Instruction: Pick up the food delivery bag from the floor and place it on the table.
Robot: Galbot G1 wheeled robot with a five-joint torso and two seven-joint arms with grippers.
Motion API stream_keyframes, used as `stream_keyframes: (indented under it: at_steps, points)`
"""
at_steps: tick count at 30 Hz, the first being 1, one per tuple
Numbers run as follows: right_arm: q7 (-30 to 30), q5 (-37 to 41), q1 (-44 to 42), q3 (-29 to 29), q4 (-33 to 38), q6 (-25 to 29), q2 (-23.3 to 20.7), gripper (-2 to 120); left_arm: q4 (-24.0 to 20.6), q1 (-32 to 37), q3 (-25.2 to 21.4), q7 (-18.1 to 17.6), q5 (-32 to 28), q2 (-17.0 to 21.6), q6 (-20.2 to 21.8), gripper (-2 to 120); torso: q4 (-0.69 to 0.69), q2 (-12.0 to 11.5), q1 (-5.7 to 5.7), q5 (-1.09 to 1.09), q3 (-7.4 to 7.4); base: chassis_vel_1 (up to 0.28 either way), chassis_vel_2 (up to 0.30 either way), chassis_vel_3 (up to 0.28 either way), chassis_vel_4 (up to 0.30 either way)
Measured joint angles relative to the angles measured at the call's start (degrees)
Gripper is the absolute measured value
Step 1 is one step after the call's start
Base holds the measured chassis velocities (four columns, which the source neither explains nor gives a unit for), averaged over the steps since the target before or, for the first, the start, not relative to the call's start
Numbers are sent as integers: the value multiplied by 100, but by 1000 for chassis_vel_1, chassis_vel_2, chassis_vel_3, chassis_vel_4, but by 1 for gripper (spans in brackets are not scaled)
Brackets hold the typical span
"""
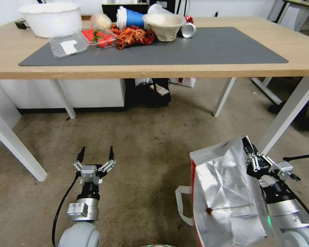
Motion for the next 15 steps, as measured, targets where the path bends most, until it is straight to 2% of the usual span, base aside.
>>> stream_keyframes:
  at_steps: [15]
  points:
    - [-418, 1276, 80, -23, 503, -483, -722, 0, -51, 7, 9, 13, -95, 21, -19, 100, 0, 0, 0, 1, 0, 0, 0, 0, 0]
